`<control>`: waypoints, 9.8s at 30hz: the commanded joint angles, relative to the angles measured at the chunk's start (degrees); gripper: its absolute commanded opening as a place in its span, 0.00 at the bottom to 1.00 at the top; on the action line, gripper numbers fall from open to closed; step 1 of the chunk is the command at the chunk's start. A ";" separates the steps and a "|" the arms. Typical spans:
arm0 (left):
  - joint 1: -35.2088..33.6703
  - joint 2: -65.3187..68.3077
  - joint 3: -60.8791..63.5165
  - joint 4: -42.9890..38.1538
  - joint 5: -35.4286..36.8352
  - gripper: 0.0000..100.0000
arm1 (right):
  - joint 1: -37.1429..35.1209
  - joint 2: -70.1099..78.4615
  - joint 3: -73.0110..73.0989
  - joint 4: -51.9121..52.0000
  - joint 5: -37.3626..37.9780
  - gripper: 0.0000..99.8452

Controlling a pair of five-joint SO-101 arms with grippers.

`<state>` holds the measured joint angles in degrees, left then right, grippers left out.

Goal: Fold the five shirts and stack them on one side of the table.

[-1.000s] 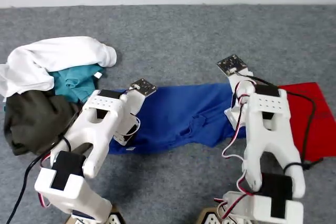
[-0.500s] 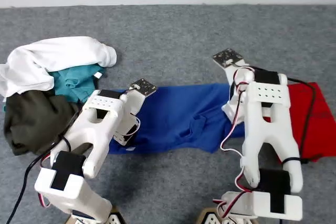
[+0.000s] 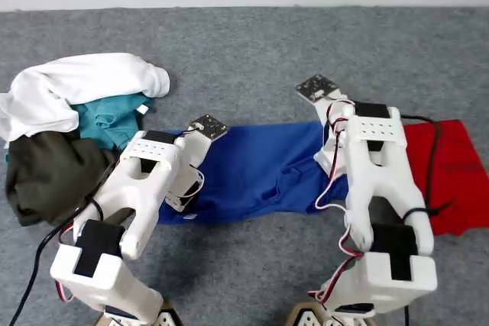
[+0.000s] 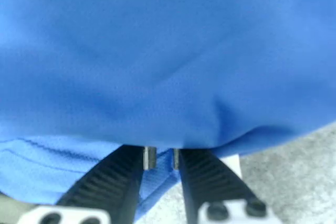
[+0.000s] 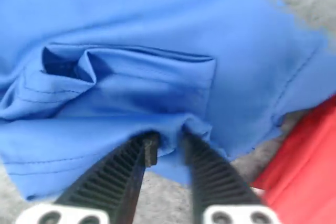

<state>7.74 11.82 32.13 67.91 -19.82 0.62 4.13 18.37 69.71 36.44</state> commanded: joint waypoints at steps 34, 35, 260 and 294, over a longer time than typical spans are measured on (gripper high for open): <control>0.44 0.88 0.31 -3.25 0.26 0.07 | 0.84 -29.49 25.41 21.58 4.22 0.16; 0.44 0.88 0.31 -3.25 0.26 0.07 | 1.63 -29.49 26.02 21.58 4.31 0.16; 0.53 0.88 0.92 -3.52 0.26 0.07 | -21.58 -10.42 5.54 3.12 23.82 0.01; 0.53 0.97 0.92 -3.43 0.26 0.07 | -3.38 -2.15 -11.78 32.04 14.95 0.11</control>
<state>7.74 11.74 32.84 67.38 -19.82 -5.63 8.18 -3.25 100.13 50.42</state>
